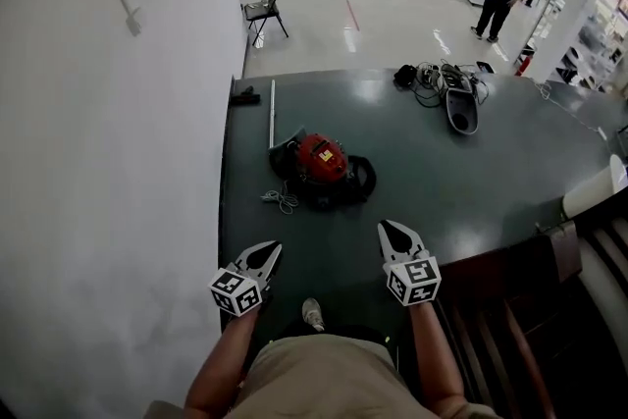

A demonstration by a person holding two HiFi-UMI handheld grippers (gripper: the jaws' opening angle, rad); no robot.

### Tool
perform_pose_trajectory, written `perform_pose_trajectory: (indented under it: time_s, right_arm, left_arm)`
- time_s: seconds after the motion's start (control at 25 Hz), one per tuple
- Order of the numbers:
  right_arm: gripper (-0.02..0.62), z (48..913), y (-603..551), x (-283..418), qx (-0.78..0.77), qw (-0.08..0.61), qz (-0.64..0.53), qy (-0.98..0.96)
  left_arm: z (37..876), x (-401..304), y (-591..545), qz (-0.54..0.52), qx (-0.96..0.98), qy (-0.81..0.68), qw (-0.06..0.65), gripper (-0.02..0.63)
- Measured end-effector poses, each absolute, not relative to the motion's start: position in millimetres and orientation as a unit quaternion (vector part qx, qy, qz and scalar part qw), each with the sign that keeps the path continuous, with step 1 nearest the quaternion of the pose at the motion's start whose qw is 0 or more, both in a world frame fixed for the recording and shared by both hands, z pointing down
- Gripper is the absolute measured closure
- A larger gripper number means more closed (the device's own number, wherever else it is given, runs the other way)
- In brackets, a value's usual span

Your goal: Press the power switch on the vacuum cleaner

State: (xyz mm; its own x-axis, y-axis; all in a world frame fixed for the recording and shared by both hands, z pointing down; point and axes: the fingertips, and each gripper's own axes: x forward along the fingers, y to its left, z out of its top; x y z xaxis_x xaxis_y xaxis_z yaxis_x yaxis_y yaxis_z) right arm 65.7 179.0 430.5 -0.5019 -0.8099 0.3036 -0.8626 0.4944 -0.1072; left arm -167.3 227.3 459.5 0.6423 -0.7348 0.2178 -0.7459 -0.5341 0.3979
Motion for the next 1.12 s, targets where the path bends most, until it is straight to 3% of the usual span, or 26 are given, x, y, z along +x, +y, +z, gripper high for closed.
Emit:
perform_pose_trajectory:
  time_s: [0.56, 1.12]
  right_arm:
    - [0.581, 477.2, 44.4, 43.8, 0.486, 0.144, 0.130, -0.852]
    - [0.581, 665.6, -224.1, 48.5, 0.425, 0.243, 0.175, -0.854]
  left_arm:
    - [487.9, -185.1, 92.7, 0.035, 0.884, -0.403, 0.234, 0.600]
    - [594.7, -153.6, -160.0, 0.093, 0.846, -0.446, 0.276, 0.600]
